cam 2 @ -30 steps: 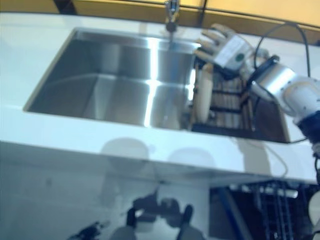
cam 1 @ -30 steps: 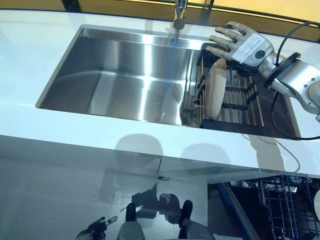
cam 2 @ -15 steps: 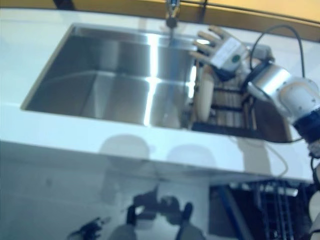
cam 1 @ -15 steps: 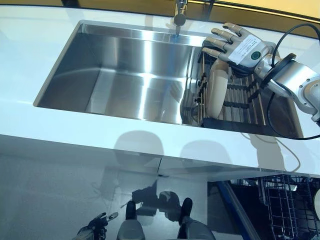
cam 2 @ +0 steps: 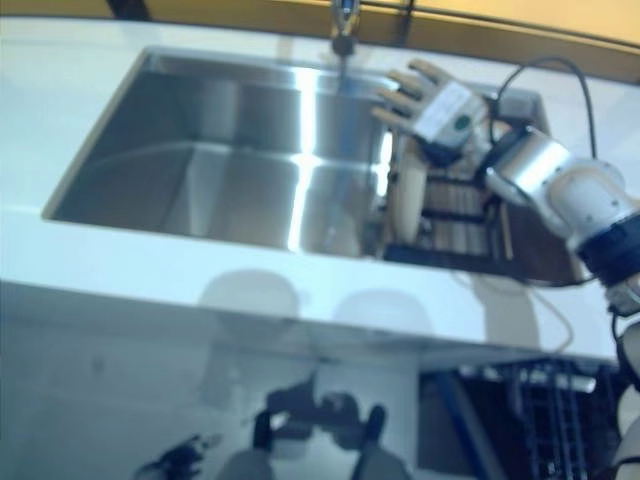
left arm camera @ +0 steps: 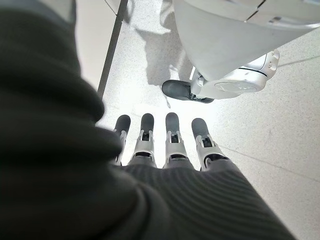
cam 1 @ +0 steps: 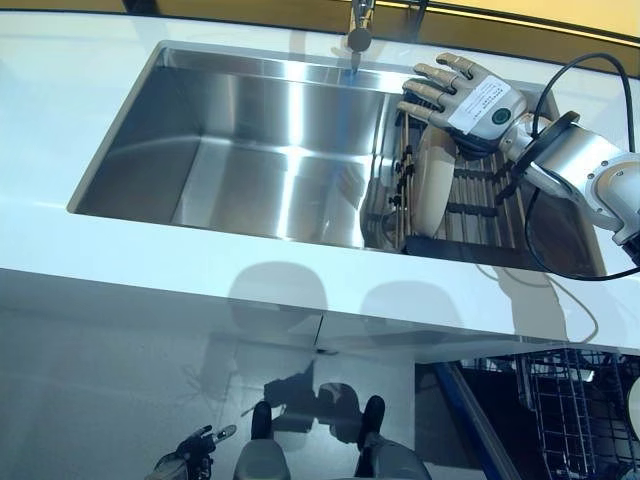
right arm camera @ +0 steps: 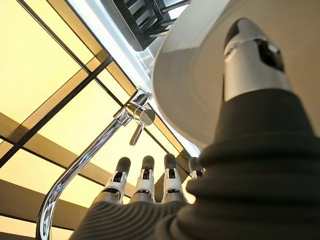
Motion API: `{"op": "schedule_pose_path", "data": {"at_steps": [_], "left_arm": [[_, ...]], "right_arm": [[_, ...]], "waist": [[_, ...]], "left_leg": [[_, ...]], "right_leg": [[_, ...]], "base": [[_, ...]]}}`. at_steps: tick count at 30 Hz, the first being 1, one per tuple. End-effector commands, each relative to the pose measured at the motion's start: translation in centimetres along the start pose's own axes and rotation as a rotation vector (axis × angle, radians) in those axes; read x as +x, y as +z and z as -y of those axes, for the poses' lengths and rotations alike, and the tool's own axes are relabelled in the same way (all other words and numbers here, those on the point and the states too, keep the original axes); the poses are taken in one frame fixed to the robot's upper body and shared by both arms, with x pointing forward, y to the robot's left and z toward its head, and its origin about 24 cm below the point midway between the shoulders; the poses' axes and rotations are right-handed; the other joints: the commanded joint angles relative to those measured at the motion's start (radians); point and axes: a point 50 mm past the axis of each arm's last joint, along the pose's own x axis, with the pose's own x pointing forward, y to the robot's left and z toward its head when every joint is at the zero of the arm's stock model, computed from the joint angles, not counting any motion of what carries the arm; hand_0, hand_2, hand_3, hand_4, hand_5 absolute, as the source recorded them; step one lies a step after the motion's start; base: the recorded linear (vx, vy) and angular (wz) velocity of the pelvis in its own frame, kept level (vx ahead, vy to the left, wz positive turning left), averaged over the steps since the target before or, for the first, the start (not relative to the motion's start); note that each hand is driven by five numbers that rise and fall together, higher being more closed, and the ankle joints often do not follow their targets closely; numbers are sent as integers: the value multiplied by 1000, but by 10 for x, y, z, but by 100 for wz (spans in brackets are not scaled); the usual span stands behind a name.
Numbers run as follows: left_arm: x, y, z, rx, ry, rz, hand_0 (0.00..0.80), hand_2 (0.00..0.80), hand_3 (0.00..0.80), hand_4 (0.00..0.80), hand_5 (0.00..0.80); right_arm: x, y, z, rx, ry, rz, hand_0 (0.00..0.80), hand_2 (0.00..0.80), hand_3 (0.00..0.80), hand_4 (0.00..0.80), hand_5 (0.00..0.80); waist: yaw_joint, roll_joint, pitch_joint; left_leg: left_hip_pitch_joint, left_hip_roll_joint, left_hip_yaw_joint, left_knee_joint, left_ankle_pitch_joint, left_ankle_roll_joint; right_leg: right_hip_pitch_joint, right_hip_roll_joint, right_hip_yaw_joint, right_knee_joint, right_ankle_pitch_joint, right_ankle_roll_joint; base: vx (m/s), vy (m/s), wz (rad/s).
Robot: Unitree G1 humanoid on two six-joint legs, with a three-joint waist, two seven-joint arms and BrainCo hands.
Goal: Take plates into dishwasher
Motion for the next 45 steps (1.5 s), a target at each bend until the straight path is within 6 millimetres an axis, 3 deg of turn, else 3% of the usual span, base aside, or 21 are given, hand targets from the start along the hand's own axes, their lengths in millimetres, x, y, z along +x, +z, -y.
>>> {"op": "schedule_pose_path", "data": {"at_steps": [1,10,11,12,13,32,39,45], "left_arm": [[2,11,-2,28,-1,15,0,0,0,0,0],[1,9,-2,31,-13,20,0,0,0,0,0],[1,9,-2,31,-14,20,0,0,0,0,0],[1,9,-3,30,-15,21,0,0,0,0,0],[1,9,-3,31,-16,21,0,0,0,0,0],[-3,1,-10,41,-13,7,0,0,0,0,0],[-3,-5,-10,50,-1,-12,0,0,0,0,0],[-3,-11,-10,68,7,-43,0,0,0,0,0]], "right_arm": [[4,-10,7,0,-26,-33,0,0,0,0,0],[1,-2,-3,-10,51,19,0,0,0,0,0],[0,-1,-4,-13,64,29,232,232,232,232,232],[0,1,-6,-20,83,43,562,562,562,562,562],[0,2,-7,-22,93,52,800,800,800,800,800],[-7,-6,-11,-72,119,84,800,800,800,800,800],[-17,-44,0,-74,78,-116,800,800,800,800,800],[-41,-89,11,51,53,-411,800,800,800,800,800]], "waist": [[22,-41,-5],[27,-32,-2],[26,-31,-2],[27,-31,-1],[28,-30,-2],[26,-36,-33],[4,-58,-77],[-38,-77,-129]], "left_leg": [[-68,-18,4,-15,66,29],[-73,-21,2,-15,68,29],[-72,-21,3,-15,68,29],[-72,-21,4,-15,69,29],[-73,-21,3,-15,70,30],[-55,-17,11,-15,68,27],[-15,-8,35,-15,51,26],[50,8,84,-15,24,29]], "right_leg": [[59,-41,9,-1,-49,66],[55,-44,4,-1,-47,68],[55,-45,4,-1,-47,68],[56,-46,2,-1,-46,69],[56,-46,2,-1,-46,69],[72,-45,-1,-1,-50,72],[93,-36,15,-1,-57,75],[117,-23,57,-1,-66,77]], "base": [[0,0,0],[0,0,0],[0,0,0],[0,0,0],[0,0,0],[0,0,0],[19,5,-1],[64,25,-18]]}}
